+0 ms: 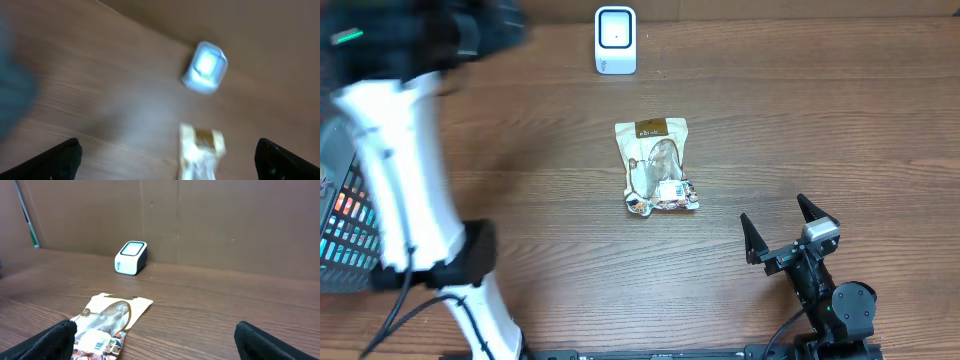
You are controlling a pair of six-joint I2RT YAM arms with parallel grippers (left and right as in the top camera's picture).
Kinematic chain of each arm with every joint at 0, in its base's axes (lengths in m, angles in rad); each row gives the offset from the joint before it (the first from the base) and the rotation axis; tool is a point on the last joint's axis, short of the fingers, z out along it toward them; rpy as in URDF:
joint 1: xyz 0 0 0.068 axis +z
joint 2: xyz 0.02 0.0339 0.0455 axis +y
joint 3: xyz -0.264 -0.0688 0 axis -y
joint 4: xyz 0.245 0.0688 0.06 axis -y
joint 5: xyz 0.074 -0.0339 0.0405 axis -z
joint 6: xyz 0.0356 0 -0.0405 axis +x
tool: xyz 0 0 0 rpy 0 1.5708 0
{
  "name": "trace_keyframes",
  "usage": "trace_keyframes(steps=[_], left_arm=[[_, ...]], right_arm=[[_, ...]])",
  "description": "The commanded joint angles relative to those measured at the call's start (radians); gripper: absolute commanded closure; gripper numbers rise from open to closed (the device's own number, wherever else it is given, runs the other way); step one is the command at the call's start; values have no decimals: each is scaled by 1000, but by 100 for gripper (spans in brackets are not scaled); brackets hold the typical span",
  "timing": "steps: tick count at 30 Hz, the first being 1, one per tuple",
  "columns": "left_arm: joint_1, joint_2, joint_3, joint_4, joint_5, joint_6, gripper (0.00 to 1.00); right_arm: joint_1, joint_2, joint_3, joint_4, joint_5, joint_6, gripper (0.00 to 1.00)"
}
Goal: Scan the item barcode
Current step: 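Reach the left gripper into the basket and grasp the small Kleenex pack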
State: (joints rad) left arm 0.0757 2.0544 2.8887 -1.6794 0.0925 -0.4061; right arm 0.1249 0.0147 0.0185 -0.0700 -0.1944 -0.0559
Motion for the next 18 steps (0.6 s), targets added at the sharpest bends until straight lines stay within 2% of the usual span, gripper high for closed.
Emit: trace_keyframes(steps=[1, 5, 8, 11, 14, 18], left_arm=[[171, -35, 19, -10, 3, 39, 0], [375, -38, 4, -10, 65, 39, 0], [497, -39, -69, -10, 6, 43, 0], [615, -39, -211, -10, -68, 16, 0], [706, -35, -360, 9, -69, 3, 0], [775, -32, -572, 113, -65, 37, 0]], right_arm=[[4, -12, -11, 5, 8, 3, 0], [4, -12, -11, 5, 8, 2, 0], [4, -12, -11, 5, 8, 2, 0], [4, -12, -11, 5, 8, 2, 0], [4, -12, -11, 5, 8, 2, 0], [4, -12, -11, 5, 8, 2, 0]])
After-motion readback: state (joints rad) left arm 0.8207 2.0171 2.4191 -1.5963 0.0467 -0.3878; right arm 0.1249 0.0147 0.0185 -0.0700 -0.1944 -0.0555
